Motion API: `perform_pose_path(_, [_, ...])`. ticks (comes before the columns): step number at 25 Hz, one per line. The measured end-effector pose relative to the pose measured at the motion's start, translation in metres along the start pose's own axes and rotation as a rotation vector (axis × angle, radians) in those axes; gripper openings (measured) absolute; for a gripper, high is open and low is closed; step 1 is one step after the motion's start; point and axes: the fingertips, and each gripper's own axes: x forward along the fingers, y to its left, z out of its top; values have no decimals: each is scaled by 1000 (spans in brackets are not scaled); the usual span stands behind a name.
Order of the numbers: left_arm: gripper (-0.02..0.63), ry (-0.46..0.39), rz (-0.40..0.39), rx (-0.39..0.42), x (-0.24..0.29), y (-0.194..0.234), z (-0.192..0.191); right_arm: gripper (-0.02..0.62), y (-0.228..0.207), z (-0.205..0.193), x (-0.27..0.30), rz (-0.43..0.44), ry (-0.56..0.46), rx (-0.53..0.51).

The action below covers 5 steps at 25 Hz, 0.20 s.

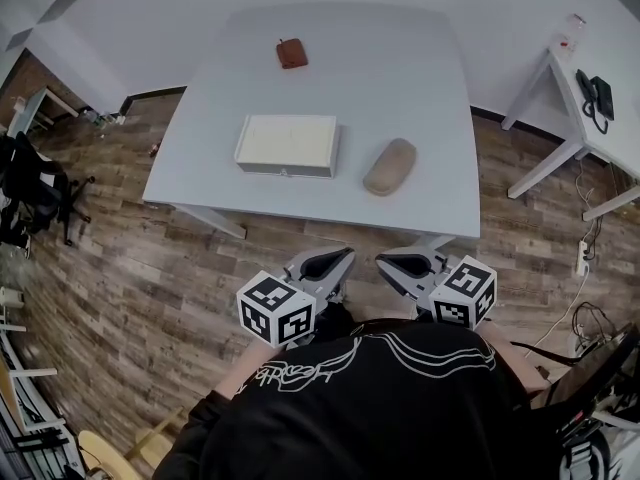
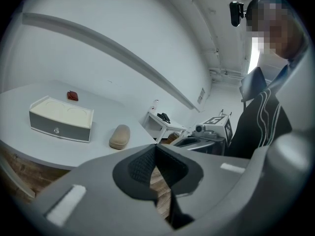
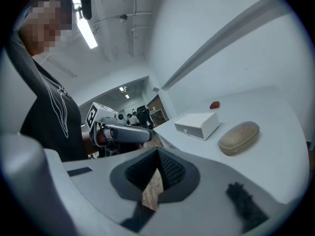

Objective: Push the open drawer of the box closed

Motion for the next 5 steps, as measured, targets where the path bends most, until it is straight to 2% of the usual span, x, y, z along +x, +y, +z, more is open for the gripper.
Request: perform_pose_path(5, [8,9,-1,-9,2,5,-3,8,-3,1,5,3,2,-2])
